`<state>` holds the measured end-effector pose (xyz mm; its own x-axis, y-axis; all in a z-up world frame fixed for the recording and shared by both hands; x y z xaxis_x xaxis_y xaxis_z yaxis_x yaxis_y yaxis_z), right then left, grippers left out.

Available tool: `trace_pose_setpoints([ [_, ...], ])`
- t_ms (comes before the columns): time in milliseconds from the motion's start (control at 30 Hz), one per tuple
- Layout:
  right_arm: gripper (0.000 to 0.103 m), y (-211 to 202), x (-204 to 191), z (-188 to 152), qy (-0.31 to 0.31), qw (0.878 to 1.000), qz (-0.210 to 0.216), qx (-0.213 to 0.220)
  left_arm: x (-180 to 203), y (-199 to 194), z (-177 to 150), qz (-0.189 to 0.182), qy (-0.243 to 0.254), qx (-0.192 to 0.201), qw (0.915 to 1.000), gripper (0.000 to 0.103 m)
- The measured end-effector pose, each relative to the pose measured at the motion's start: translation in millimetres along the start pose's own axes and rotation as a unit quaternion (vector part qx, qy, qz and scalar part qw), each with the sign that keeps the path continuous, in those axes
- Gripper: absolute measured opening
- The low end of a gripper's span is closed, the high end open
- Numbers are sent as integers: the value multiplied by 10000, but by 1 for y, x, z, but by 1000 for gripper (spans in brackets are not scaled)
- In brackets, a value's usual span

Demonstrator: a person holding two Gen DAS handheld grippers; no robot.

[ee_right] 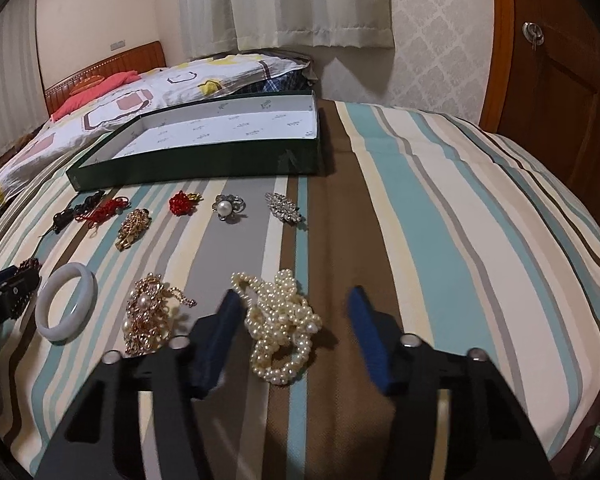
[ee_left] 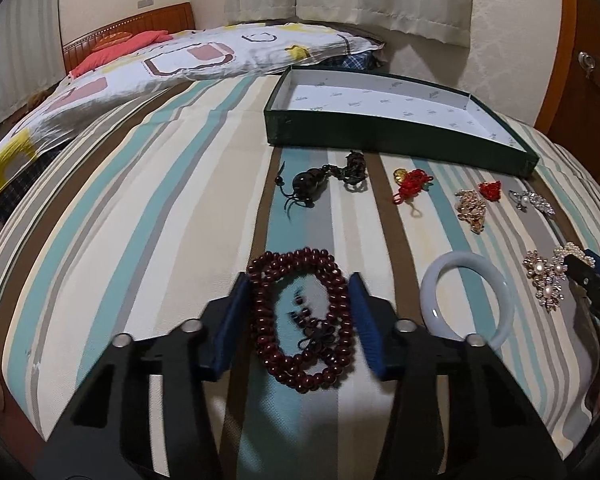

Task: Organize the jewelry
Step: 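Grasp the dark red bead bracelet with left tool while right tool grasps the pearl strand, then carry bead bracelet into the box with left tool while right tool places the pearl strand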

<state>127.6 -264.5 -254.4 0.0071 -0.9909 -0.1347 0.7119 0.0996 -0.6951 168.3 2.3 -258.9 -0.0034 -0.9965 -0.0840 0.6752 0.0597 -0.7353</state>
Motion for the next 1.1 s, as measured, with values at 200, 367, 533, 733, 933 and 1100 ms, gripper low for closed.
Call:
trace_pose_setpoints([
  [200, 23, 0, -9, 1, -126, 9998, 118, -26, 1, -2, 0, -133, -47, 25, 9999, 19],
  [367, 22, -3, -8, 3, -5, 9999, 171, 20, -3, -3, 1, -292, -247, 37, 9993, 15],
  [533, 22, -7, -6, 7, 72, 9998, 184, 99, -6, -7, 5, -269, -302, 117, 9991, 11],
  [733, 22, -16, -11, 23, 67, 9993, 249, 280, -6, -18, 18, -283, -340, 274, 9986, 11],
  [933, 22, -20, -15, 52, 161, 9979, 421, 471, -4, -27, 47, -404, -460, 439, 9972, 11],
  [1100, 22, -16, -16, 94, 148, 9959, 470, 754, 4, -27, 84, -502, -467, 685, 9953, 11],
])
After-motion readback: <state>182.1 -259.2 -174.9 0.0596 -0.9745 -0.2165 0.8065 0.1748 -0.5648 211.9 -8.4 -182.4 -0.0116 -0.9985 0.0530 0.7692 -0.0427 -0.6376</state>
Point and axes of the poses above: each gripper's, at about its wrist camera, not at the fingertips, and y roughly the way its jaws point, x to its right, z to its top, the point moved 10 cm from there along y, roughly the way its jaws point, and after that the axes turned 8 degrees about z, right-handed, at the moved point
